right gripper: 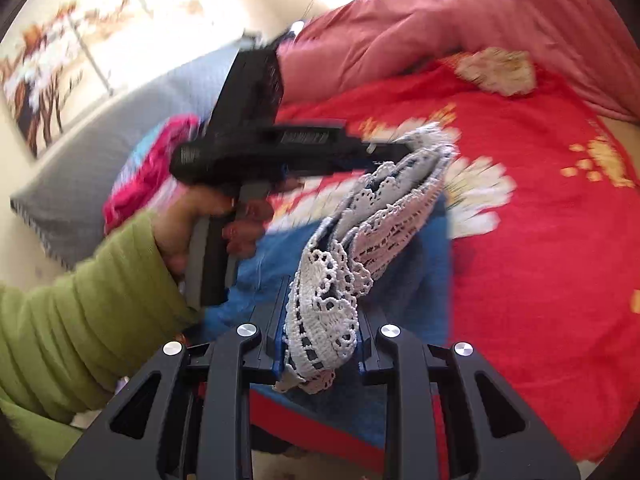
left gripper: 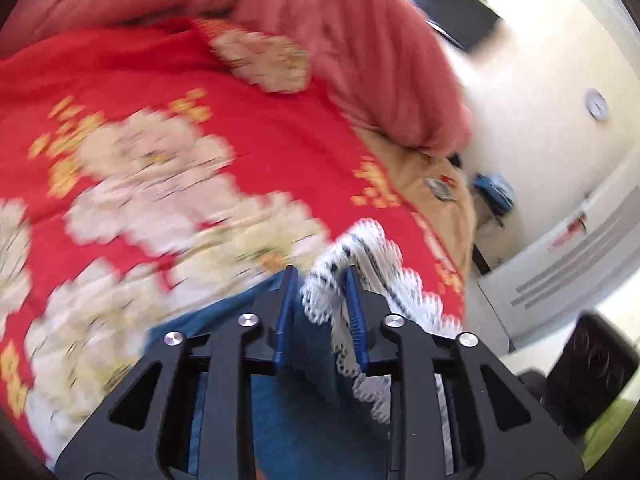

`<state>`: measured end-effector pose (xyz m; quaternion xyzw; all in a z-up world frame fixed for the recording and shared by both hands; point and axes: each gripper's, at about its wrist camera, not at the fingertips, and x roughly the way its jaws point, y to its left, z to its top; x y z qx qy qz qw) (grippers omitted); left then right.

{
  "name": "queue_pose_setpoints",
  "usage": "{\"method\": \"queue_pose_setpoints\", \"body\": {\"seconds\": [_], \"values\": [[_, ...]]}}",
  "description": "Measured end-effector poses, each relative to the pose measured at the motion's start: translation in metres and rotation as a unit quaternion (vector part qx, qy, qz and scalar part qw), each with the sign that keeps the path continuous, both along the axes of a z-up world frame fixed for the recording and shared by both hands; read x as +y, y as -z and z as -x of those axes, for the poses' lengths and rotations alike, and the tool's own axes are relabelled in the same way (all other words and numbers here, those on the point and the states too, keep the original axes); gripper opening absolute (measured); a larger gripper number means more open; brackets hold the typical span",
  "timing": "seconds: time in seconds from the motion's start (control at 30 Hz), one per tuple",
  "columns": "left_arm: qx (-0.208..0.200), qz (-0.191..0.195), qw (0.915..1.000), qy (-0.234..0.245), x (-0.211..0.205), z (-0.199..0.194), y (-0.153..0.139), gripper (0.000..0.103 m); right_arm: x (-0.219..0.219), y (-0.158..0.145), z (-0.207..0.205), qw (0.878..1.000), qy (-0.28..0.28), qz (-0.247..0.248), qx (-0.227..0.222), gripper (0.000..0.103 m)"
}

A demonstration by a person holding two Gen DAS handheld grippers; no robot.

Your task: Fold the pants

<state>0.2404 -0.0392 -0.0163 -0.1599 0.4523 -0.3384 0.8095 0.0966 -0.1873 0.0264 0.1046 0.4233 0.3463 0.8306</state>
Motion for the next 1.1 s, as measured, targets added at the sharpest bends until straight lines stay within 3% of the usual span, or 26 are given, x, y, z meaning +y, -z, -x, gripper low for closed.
{"method": "queue_pose_setpoints", "body": {"seconds": [0.13,0.23,0.3,0.4,0.47,0.57,0.73,0.8,0.97,1.1], "values": [[0.028,0.065,0.9940,-0.083,0.061,0.012,0.006,0.054,0.053,0.015,0.008,0.995,-0.047,0.083,-0.022,0.023],[0.047,0.106,0.9842,-0.134,0.104,0.032,0.012,0.059,0.091,0.024,0.020,0.982,-0.088,0.157,-0.062,0.028],[0.058,0.111,0.9805,-0.151,0.119,0.044,0.017,0.065,0.113,0.036,0.028,0.974,-0.123,0.181,-0.066,0.039],[0.073,0.097,0.9800,-0.157,0.129,0.055,0.027,0.067,0.122,0.037,0.036,0.972,-0.144,0.170,-0.072,0.059],[0.083,0.073,0.9804,-0.163,0.128,0.056,0.034,0.067,0.115,0.029,0.036,0.978,-0.147,0.133,-0.064,0.062],[0.095,0.068,0.9800,-0.161,0.127,0.054,0.042,0.067,0.090,0.016,0.026,0.988,-0.121,0.078,-0.051,0.063],[0.097,0.043,0.9827,-0.152,0.113,0.043,0.048,0.067,0.040,0.004,0.006,0.996,-0.048,0.062,-0.051,0.070],[0.098,0.037,0.9829,-0.151,0.109,0.040,0.050,0.061,0.028,0.010,0.000,0.996,-0.025,0.071,-0.042,0.070],[0.099,0.027,0.9837,-0.148,0.101,0.037,0.052,0.018,0.022,0.028,0.010,0.997,-0.020,0.077,-0.013,0.070],[0.070,0.024,0.9850,-0.156,0.102,0.047,0.031,0.013,0.037,0.032,0.022,0.995,-0.043,0.092,-0.009,0.070]]}}
